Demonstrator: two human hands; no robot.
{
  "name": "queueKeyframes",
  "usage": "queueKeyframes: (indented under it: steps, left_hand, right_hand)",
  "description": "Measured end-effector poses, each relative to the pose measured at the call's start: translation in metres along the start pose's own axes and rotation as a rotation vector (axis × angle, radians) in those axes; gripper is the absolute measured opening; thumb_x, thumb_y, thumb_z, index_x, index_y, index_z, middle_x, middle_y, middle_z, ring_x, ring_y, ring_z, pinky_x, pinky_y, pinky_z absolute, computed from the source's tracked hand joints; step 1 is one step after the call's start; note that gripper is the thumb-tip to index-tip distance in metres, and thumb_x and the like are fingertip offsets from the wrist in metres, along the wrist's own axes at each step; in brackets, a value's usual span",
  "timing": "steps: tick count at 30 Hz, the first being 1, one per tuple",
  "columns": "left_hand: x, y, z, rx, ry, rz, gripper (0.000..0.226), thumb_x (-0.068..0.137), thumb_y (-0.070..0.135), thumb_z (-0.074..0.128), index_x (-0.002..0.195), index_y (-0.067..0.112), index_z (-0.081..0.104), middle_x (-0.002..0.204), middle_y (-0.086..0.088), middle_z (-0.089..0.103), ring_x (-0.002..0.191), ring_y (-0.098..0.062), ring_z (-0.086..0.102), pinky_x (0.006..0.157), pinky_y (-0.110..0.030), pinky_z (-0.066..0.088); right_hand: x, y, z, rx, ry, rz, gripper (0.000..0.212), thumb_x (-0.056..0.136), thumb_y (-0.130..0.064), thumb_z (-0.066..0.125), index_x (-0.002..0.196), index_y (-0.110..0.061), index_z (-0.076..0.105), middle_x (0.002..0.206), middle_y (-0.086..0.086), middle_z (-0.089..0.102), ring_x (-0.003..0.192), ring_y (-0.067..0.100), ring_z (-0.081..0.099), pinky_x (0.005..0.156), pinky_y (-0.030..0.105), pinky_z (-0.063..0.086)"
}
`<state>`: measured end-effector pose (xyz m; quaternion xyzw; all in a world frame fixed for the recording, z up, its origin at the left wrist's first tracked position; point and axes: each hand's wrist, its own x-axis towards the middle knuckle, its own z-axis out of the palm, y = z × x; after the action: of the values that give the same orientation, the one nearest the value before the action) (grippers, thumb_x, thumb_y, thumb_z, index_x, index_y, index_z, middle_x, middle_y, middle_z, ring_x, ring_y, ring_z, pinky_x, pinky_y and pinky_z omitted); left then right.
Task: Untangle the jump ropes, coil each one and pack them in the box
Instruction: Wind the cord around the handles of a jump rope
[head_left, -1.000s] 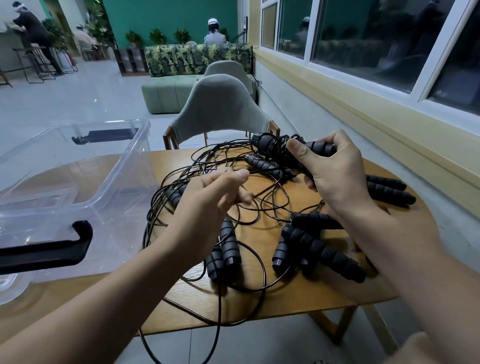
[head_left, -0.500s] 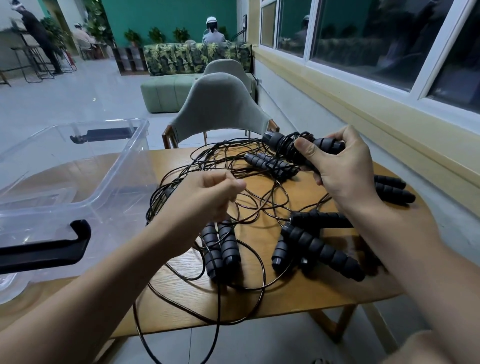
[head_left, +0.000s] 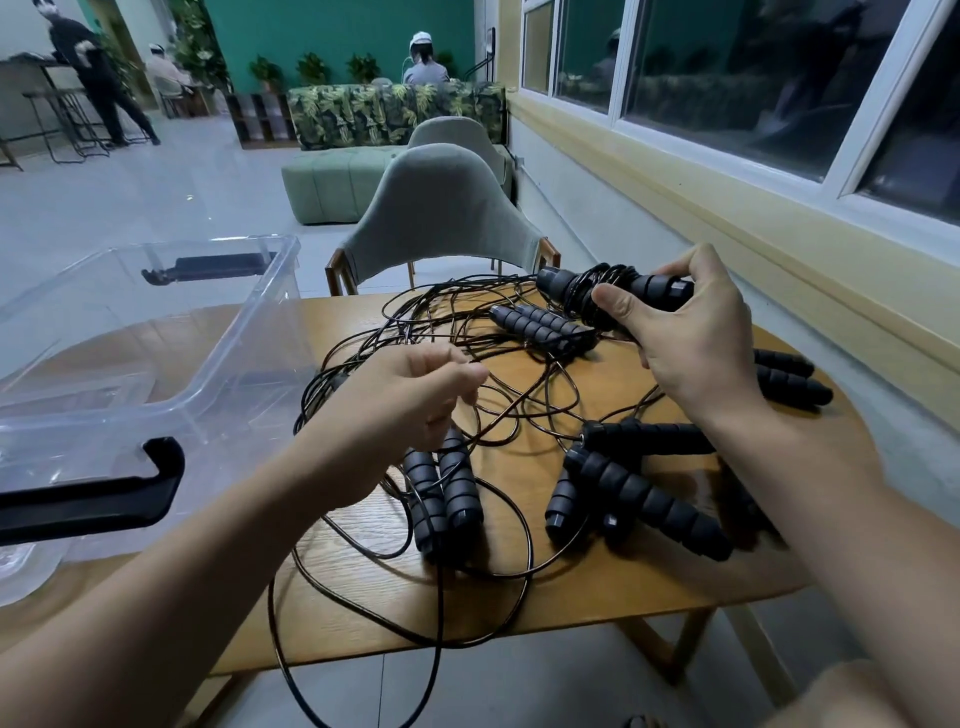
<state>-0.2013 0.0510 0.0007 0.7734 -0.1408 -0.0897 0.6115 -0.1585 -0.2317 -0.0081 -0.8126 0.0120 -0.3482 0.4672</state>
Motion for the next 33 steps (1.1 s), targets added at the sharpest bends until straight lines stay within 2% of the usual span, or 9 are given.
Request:
queueKeyframes:
  steps: [3,5,11,13,15,17,23,30,33]
  left_hand:
    - [0.000,-0.003,-0.006,0.435,0.047,0.062,0.028,0.100,0.040,0.068,0.081,0.020,0.073,0.058,-0.001,0.051,0.053,-0.016,0.044,0.055,-0.037,0.037]
    - [0.000,-0.002,-0.006,0.537,0.077,0.106,0.032,0.099,0.043,0.069,0.077,0.020,0.072,0.058,-0.002,0.058,0.053,-0.013,0.051,0.053,-0.039,0.044]
    - [-0.006,-0.002,0.007,0.082,-0.038,0.173,0.037,0.102,0.027,0.066,0.070,0.012,0.056,0.070,-0.012,0.067,0.061,-0.015,0.056,0.060,-0.024,0.042]
    - [-0.008,-0.005,0.013,0.061,-0.054,0.229,0.037,0.103,0.025,0.063,0.069,0.012,0.055,0.070,-0.010,0.065,0.065,-0.014,0.057,0.064,-0.024,0.043]
    - [-0.009,-0.006,0.015,0.305,-0.026,0.332,0.040,0.106,0.026,0.063,0.068,0.015,0.055,0.063,0.006,0.055,0.060,-0.006,0.048,0.058,-0.023,0.037]
    - [-0.008,-0.005,0.015,0.567,-0.024,0.428,0.037,0.105,0.030,0.064,0.069,0.022,0.056,0.059,0.011,0.050,0.054,-0.005,0.044,0.052,-0.021,0.032]
    - [-0.002,-0.007,0.011,0.900,-0.008,0.542,0.040,0.102,0.040,0.059,0.068,0.021,0.048,0.056,0.007,0.045,0.052,-0.014,0.042,0.050,-0.035,0.036]
    - [0.002,-0.013,0.008,1.044,-0.006,0.434,0.033,0.104,0.036,0.057,0.075,0.020,0.051,0.063,0.006,0.050,0.057,-0.008,0.044,0.055,-0.032,0.032]
    - [-0.001,-0.008,0.010,1.092,0.014,0.509,0.035,0.102,0.039,0.059,0.073,0.023,0.047,0.059,0.007,0.046,0.053,-0.009,0.042,0.052,-0.031,0.034]
  right_hand:
    - [-0.001,0.003,0.001,-0.043,-0.012,-0.031,0.057,0.078,-0.066,0.086,0.100,-0.024,0.053,0.083,-0.002,0.070,0.071,0.025,0.069,0.062,0.037,0.056]
    - [-0.002,0.003,0.004,-0.090,-0.023,-0.048,0.057,0.079,-0.063,0.087,0.103,-0.021,0.056,0.086,-0.004,0.070,0.079,0.021,0.068,0.065,0.031,0.052]
    - [-0.004,0.002,0.009,-0.176,-0.053,-0.118,0.055,0.082,-0.056,0.087,0.105,-0.019,0.055,0.085,-0.005,0.067,0.074,0.008,0.062,0.056,0.009,0.038]
    - [-0.004,0.003,0.009,-0.197,-0.063,-0.172,0.055,0.083,-0.056,0.086,0.104,-0.018,0.053,0.079,-0.005,0.066,0.068,0.006,0.061,0.053,0.014,0.042]
    - [-0.002,0.008,0.010,-0.243,-0.074,-0.240,0.056,0.084,-0.060,0.084,0.104,-0.019,0.051,0.073,0.002,0.067,0.063,0.020,0.063,0.056,0.034,0.052]
    - [0.000,0.014,0.011,-0.290,-0.082,-0.285,0.057,0.084,-0.062,0.082,0.105,-0.019,0.051,0.069,0.007,0.065,0.060,0.026,0.061,0.056,0.041,0.052]
    - [0.006,0.025,0.008,-0.323,-0.081,-0.319,0.060,0.084,-0.063,0.081,0.106,-0.016,0.052,0.061,0.003,0.057,0.052,0.022,0.053,0.052,0.034,0.040]
    - [0.012,0.026,0.003,-0.354,-0.031,-0.333,0.059,0.084,-0.062,0.082,0.106,-0.015,0.054,0.065,0.007,0.062,0.056,0.029,0.058,0.054,0.036,0.046]
    - [0.011,0.026,0.004,-0.372,-0.035,-0.360,0.059,0.084,-0.062,0.081,0.107,-0.014,0.054,0.063,0.006,0.061,0.055,0.029,0.058,0.054,0.034,0.044]
